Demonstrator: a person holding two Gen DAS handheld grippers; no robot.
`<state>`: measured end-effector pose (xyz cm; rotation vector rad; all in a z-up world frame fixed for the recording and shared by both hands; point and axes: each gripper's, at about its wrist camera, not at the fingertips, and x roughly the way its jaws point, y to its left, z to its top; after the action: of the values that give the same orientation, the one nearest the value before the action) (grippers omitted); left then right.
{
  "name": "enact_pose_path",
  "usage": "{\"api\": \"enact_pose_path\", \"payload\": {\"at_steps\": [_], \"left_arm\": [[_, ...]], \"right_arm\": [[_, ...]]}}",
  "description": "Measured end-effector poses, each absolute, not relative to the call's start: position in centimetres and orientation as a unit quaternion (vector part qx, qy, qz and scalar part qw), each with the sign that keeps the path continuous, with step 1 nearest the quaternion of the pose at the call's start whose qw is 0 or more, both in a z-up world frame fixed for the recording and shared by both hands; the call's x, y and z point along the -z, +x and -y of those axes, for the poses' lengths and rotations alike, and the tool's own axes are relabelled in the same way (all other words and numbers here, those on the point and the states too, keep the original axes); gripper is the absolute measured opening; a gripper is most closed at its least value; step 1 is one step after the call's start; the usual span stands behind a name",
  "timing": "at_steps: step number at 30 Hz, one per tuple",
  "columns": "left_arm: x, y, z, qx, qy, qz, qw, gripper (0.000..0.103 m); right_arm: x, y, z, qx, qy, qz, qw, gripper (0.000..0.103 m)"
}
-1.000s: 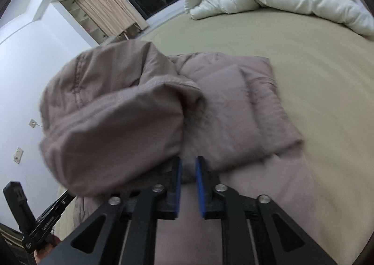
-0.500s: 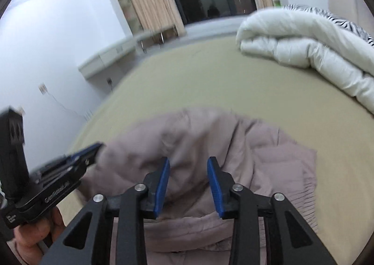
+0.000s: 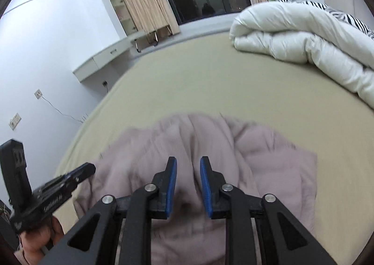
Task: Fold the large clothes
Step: 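Fold the hood down onto the coat body with both grippers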
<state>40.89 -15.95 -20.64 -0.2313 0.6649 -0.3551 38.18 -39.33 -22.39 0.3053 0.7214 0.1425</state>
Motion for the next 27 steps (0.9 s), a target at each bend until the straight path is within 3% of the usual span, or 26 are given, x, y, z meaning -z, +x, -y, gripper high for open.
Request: {"api": "enact_pose_path", "payload": {"at_steps": [3,7,9,12,15,17,19,22,27], "left_arm": [[21.2,41.3,17.8,0.167,-0.085,-0.35,0.918,0.01],[28.3,45.4,18.8,0.153,-0.094,-0.433,0.883,0.01],[29.5,45.5,18.1,0.155,-0.108,-0.433,0.881,0.01],[27.1,44.2,17.2,0.157,-0.135,-0.395,0.895,0.01],[22.7,43.0,17.1,0.182,-0.149,-0.346,0.908,0.01],[21.7,43.5,18.5,0.199,-0.135,-0.346,0.907,0.01],[22.5,44.1,19.8,0.197,-0.113,-0.353,0.908,0.01],[27.7,45.9,21.4,0.183,-0.09,-0.423,0.883,0.01],[31.4,47.8,22.7,0.177,-0.076,-0.432,0.881,0.01]], "right_arm": [[22.9,40.5,37.5,-0.082,0.122,-0.358,0.922,0.023],[30.3,44.4,34.1,-0.092,0.091,-0.46,0.878,0.022],[32.2,44.3,33.0,-0.083,0.054,-0.448,0.888,0.022],[31.7,44.2,32.3,-0.077,0.032,-0.452,0.888,0.022],[29.8,44.5,34.4,-0.092,0.102,-0.466,0.874,0.021],[27.2,43.9,36.7,-0.081,0.143,-0.418,0.893,0.023],[25.1,44.2,38.2,-0.053,0.144,-0.385,0.91,0.023],[25.3,46.8,39.1,-0.053,0.141,-0.4,0.904,0.023],[30.7,50.7,38.1,-0.045,0.067,-0.462,0.883,0.02]]}}
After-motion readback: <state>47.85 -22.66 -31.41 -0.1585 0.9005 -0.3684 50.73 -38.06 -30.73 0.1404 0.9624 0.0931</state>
